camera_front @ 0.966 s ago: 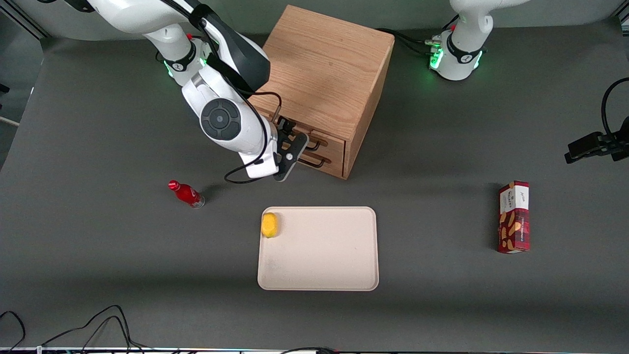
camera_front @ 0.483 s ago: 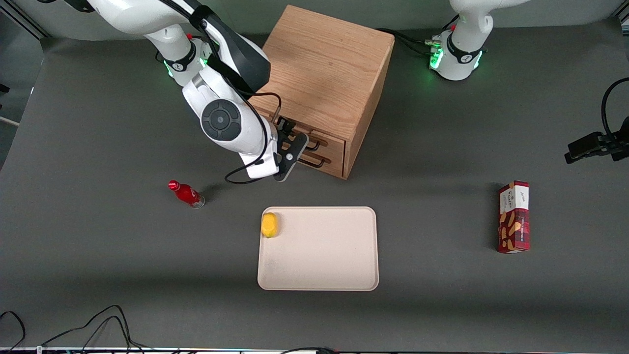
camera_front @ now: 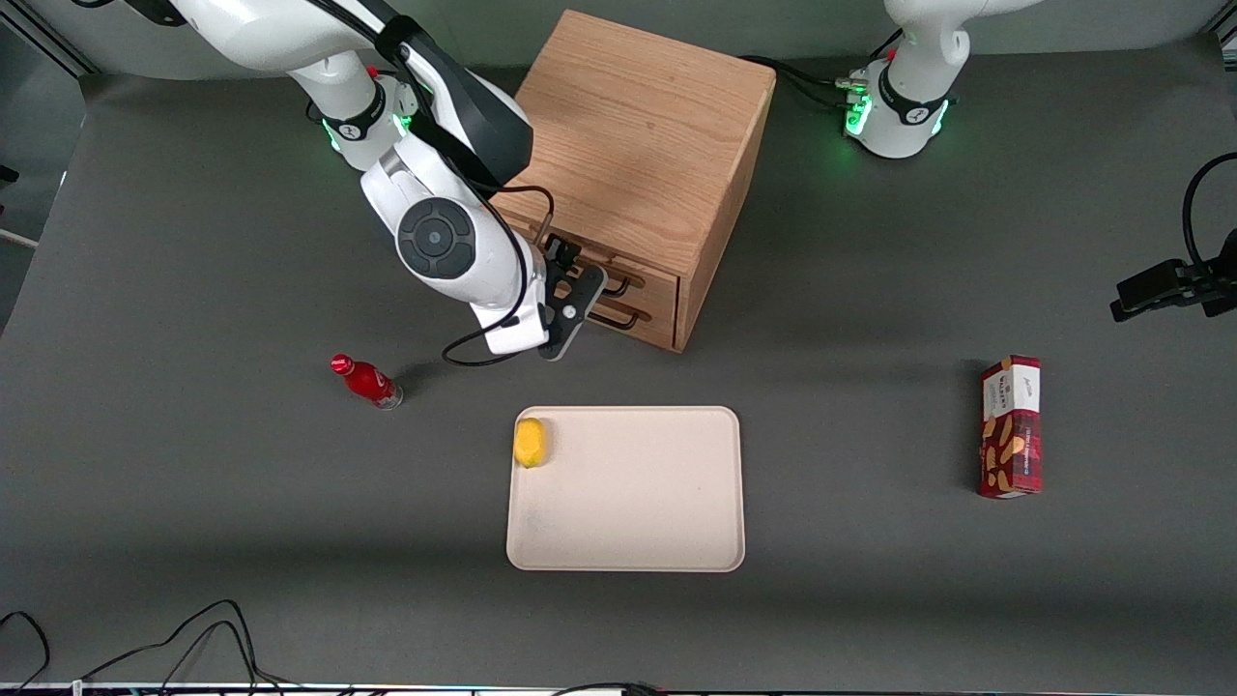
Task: Open upper drawer
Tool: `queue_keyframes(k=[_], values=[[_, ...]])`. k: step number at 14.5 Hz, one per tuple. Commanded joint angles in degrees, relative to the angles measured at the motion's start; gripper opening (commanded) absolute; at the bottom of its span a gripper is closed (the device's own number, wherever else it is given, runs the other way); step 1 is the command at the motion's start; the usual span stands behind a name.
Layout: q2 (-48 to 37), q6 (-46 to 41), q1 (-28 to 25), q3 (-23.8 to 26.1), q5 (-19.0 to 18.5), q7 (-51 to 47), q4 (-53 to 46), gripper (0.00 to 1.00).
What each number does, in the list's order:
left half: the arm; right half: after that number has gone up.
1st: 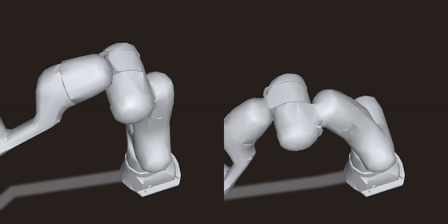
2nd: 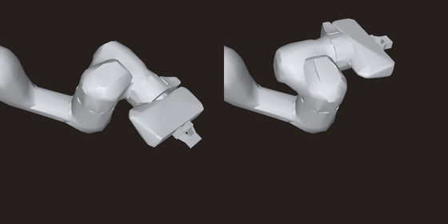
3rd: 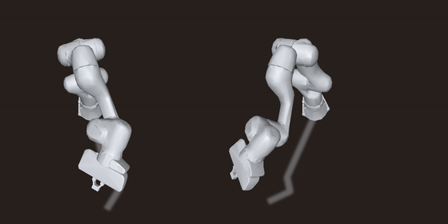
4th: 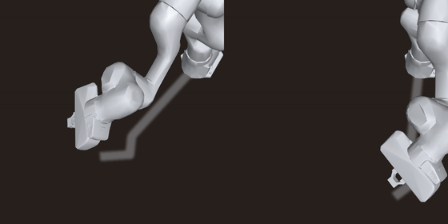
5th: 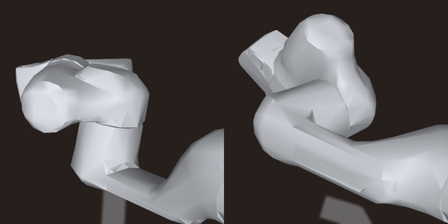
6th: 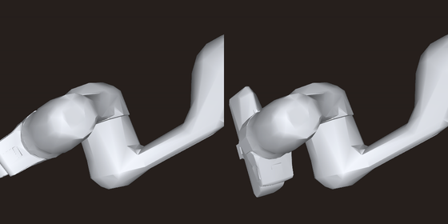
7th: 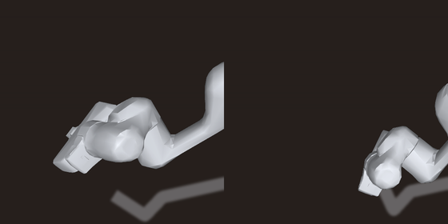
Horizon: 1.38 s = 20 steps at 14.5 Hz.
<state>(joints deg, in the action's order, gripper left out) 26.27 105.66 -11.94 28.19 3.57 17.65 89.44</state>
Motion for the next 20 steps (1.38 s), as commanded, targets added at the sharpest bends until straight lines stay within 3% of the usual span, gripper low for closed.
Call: queue_keyframes(k=[1, 20], values=[[0.62, 1.74, 0.42, 0.46, -1.63, 1.16, 0.47, 1.00], [6.15, 2.35, 1.04, -0.59, -5.23, 4.05, -5.76, 1.00]])
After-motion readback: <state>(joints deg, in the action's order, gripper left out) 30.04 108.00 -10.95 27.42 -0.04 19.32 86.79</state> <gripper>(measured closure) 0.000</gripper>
